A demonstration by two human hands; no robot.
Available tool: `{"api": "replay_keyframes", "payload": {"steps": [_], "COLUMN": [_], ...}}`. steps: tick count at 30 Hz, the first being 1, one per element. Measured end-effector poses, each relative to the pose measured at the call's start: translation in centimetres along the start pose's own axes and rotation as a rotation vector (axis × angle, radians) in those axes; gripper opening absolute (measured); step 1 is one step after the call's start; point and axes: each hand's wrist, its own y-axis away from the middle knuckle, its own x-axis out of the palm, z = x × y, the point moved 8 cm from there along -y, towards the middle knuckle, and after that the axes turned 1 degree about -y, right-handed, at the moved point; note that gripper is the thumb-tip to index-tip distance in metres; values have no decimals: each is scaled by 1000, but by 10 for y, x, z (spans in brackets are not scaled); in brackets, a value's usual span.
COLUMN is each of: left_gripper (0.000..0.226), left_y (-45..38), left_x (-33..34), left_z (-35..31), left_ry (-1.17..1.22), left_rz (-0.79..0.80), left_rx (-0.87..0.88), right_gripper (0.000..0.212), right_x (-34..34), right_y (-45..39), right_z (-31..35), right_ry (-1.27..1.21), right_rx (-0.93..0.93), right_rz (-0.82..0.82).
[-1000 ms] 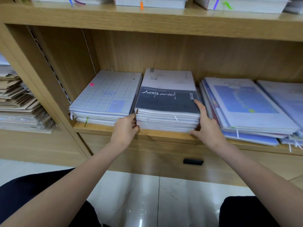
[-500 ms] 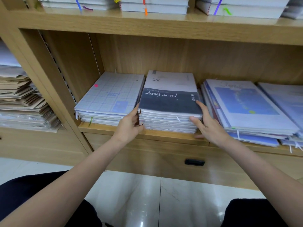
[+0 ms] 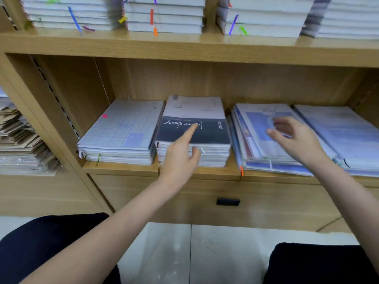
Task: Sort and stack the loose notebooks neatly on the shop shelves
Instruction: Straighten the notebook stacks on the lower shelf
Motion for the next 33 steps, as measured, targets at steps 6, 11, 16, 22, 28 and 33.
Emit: {"api": "replay_keyframes", "payload": {"steps": [6, 11, 16, 22, 28, 33], "left_gripper": [66, 82, 94, 88, 87, 91], "left_y": [10, 6, -5, -9, -14, -8], "left_x": [95, 143, 169, 167, 172, 169], "left_z": [-35, -38, -22, -12, -4, -3], "left_ry": [-37, -71, 72, 140, 277, 416], "left_rz": [360, 497, 543, 429, 504, 527], "left_rx": [119, 125, -54, -17, -78, -115], "right_gripper": [78, 103, 105, 103, 114, 110], "right_x": [-28, -33, -29, -26, -16, -21], "right_y": [11, 8, -1, 0, -2, 2], "right_z": [-60, -107, -104, -109, -124, -131], "right_ry": [272, 684, 827, 653, 317, -60], "right_rx": [65, 123, 121, 112, 234, 285], "right_rz": [159, 223, 176, 184, 237, 171]}}
